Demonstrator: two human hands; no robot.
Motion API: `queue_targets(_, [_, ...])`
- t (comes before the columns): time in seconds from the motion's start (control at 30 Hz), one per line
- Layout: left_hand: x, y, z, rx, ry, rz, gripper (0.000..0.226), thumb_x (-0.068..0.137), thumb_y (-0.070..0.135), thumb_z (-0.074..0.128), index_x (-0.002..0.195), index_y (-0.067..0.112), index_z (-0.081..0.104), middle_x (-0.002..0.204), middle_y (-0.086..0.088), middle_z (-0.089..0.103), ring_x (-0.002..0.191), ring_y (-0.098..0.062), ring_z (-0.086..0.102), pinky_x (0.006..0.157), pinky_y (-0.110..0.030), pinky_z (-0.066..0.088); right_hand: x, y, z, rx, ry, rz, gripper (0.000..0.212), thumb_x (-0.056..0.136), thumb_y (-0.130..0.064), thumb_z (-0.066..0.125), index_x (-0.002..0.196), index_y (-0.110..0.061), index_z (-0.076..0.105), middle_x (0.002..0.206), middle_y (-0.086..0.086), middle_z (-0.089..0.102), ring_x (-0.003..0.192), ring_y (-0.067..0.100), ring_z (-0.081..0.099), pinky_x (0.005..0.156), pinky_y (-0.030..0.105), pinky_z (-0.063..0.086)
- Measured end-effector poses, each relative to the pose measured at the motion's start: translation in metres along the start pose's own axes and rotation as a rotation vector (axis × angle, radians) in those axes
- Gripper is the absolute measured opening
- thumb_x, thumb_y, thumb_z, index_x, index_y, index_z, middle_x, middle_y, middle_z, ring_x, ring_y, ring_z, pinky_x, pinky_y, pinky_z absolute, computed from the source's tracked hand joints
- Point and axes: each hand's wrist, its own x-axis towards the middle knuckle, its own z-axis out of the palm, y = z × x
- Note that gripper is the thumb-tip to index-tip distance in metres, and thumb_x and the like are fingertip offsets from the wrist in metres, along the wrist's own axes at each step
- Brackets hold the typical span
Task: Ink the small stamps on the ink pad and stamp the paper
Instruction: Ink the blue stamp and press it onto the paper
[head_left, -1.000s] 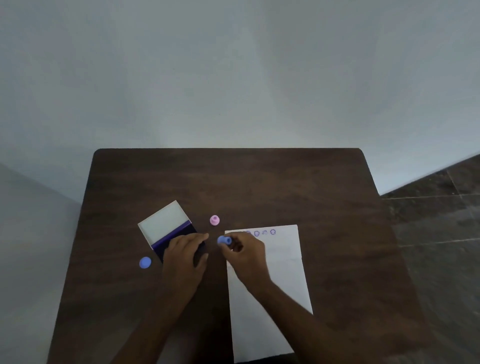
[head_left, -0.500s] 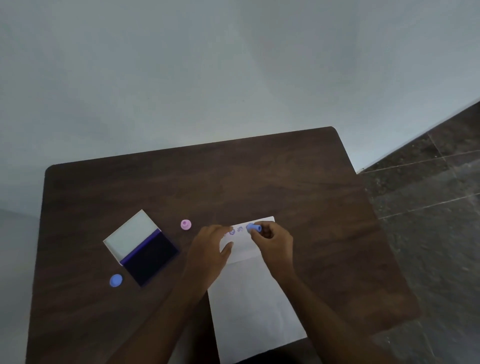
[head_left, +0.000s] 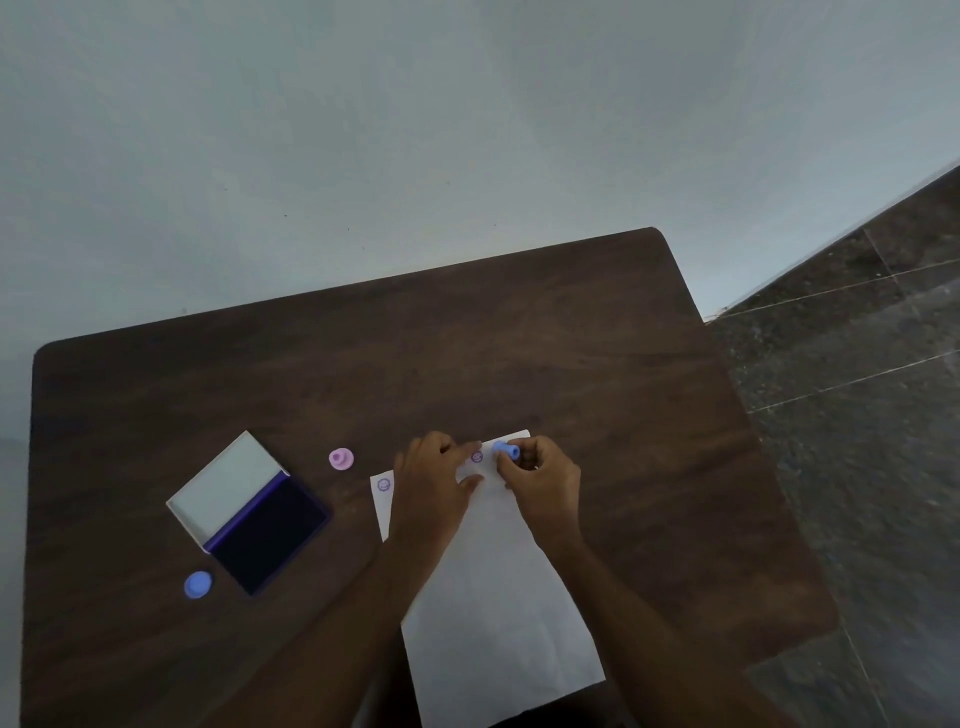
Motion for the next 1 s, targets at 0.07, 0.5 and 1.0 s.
queue_targets(0.07, [0.0, 0.0, -0.001, 0.015, -0.002, -0.01, 0.04, 0.076, 0.039, 0.078, 0.113, 0.026, 0.071, 0.101, -0.001, 0.067, 0.089, -0.016, 0.056, 0.078, -0.022, 0.032, 0.0, 0.0, 0.001, 0.005, 0.005, -0.014, 0.018, 0.078, -0.035, 0.075, 0.082, -0.03, 0.058, 0.072, -0.026, 0.055, 0.062, -0.001, 0.057, 0.055, -0.003, 0.04])
queue_targets(0.5, [0.003, 0.004, 0.0, 0.095, 0.021, -0.085, 0.038, 0.054, 0.033, 0.094, 0.085, 0.021, 0.076, 0.078, -0.002, 0.065, 0.073, -0.02, 0.059, 0.069, -0.029, 0.035, -0.002, 0.007, 0.011, -0.013, 0.045, -0.092, 0.021, 0.077, -0.023, 0.078, 0.088, -0.014, 0.062, 0.078, -0.012, 0.059, 0.062, -0.002, 0.056, 0.059, -0.005, 0.039])
queue_targets(1.0, [0.004, 0.004, 0.002, 0.13, -0.014, -0.129, 0.034, 0.071, 0.044, 0.082, 0.097, 0.024, 0.072, 0.097, 0.001, 0.066, 0.091, -0.017, 0.056, 0.081, -0.032, 0.036, 0.0, 0.007, 0.019, -0.042, 0.024, -0.116, 0.021, 0.079, -0.022, 0.076, 0.092, -0.01, 0.064, 0.083, -0.007, 0.061, 0.065, 0.002, 0.056, 0.068, 0.007, 0.048])
